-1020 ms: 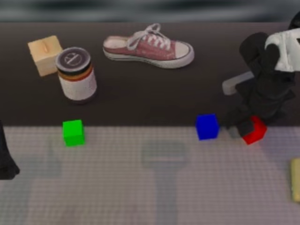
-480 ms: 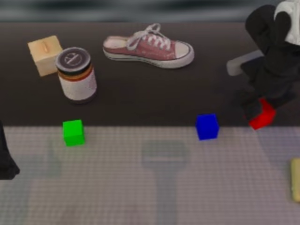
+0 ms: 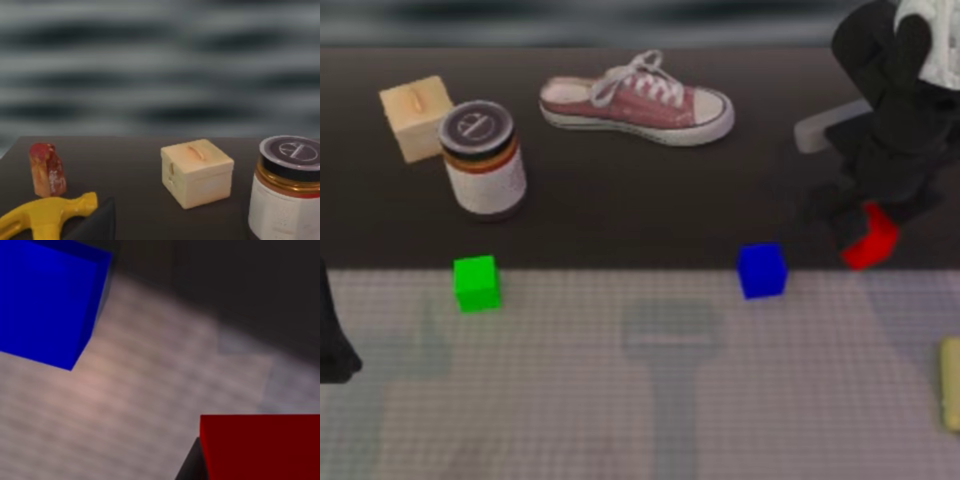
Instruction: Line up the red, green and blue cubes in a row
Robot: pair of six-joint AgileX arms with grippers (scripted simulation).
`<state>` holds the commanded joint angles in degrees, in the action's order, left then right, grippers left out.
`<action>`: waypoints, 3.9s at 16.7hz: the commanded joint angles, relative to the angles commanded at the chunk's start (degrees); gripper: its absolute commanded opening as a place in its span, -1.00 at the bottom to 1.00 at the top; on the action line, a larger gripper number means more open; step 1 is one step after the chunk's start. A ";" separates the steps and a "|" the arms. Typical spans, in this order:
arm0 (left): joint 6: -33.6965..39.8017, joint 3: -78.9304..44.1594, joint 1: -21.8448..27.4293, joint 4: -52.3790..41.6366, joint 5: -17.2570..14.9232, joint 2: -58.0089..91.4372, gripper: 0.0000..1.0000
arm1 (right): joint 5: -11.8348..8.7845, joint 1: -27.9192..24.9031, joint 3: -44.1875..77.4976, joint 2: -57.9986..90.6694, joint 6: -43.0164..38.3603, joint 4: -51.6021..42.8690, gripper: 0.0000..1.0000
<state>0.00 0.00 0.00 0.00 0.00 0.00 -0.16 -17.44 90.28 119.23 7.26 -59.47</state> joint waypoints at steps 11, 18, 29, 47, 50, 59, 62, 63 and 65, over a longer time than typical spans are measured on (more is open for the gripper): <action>0.00 0.00 0.00 0.00 0.00 0.00 1.00 | 1.13 -25.33 23.17 13.52 -43.47 -12.11 -1.00; 0.00 0.00 0.00 0.00 0.00 0.00 1.00 | 2.01 -37.84 33.50 17.45 -63.47 -16.55 -1.00; 0.00 0.00 0.00 0.00 0.00 0.00 1.00 | 1.99 -38.15 26.00 18.67 -64.09 -7.00 -1.00; 0.00 0.00 0.00 0.00 0.00 0.00 1.00 | 2.08 -38.41 21.80 19.76 -64.18 -2.43 0.66; 0.00 0.00 0.00 0.00 0.00 0.00 1.00 | 2.08 -38.41 21.80 19.76 -64.18 -2.43 1.00; 0.00 0.00 0.00 0.00 0.00 0.00 1.00 | 2.08 -38.31 22.00 19.73 -64.17 -2.64 1.00; 0.00 0.00 0.00 0.00 0.00 0.00 1.00 | 2.06 -38.57 25.62 19.08 -64.33 -6.68 1.00; 0.00 0.00 0.00 0.00 0.00 0.00 1.00 | 2.04 -38.64 27.27 18.72 -64.39 -8.96 1.00; 0.00 0.00 0.00 0.00 0.00 0.00 1.00 | 2.03 -38.86 30.56 17.95 -64.40 -13.51 1.00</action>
<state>0.00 0.00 0.00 0.00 0.00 0.00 1.86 -56.30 120.84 137.18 -57.14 -72.98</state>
